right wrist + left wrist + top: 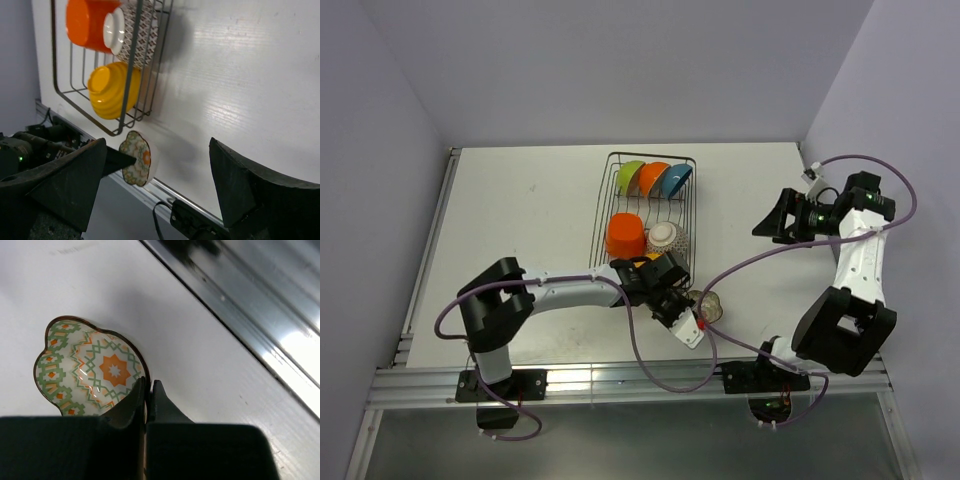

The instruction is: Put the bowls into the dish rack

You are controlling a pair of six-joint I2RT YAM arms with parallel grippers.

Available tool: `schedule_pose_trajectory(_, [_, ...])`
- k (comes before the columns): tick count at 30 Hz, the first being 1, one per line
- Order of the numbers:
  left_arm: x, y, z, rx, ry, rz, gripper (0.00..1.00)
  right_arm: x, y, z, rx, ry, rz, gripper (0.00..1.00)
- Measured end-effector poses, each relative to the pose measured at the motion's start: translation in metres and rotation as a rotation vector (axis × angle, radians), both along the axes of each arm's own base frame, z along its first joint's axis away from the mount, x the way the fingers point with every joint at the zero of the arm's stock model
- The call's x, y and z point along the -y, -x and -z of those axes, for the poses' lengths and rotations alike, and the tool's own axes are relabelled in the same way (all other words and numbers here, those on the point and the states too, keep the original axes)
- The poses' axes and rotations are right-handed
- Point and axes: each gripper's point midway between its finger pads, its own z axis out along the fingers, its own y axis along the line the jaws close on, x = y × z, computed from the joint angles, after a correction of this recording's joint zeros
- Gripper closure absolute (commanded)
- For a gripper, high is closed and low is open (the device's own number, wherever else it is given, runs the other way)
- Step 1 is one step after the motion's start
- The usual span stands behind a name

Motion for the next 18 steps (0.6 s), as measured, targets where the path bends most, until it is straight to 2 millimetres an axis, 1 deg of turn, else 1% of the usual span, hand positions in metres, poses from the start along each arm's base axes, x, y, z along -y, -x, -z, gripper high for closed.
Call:
schedule_pose_trajectory(4, [0.011,0.006,-0.033,-0.064,0.073,-0.03,1.0,0.004,-0.005,-0.02,0.045,-0.04,0.025,0.1])
schedule_pose_trajectory(7, [0.019,0.008,-0.065,-0.117,0.133,-0.069,1.0,0.007,-0.011,-0.036,0.091,-0.051,0.035,0.12])
schedule_pose_trajectory(10, [0.028,0.009,-0.097,-0.218,0.182,-0.123,1.0,0.007,-0.015,-0.049,0.125,-0.053,0.036,0.19])
schedule_pose_trajectory(11, [0.031,0.009,-0.106,-0.249,0.193,-0.138,1.0,0.007,-0.016,-0.052,0.133,-0.053,0.035,0.24])
schedule_pose_trajectory(13, [0.033,0.003,-0.13,-0.327,0.229,-0.184,1.0,0.007,-0.017,-0.057,0.144,-0.053,0.036,0.3])
schedule_pose_trajectory(14, [0.031,-0.001,-0.14,-0.364,0.245,-0.211,1.0,0.007,-0.018,-0.058,0.148,-0.055,0.037,0.32])
schedule_pose_trajectory(15, [0.028,-0.005,-0.149,-0.393,0.258,-0.234,1.0,0.007,-0.018,-0.059,0.148,-0.059,0.037,0.33])
schedule_pose_trajectory(18, [0.015,-0.025,-0.183,-0.48,0.33,-0.34,1.0,0.004,-0.019,-0.059,0.142,-0.059,0.034,0.33])
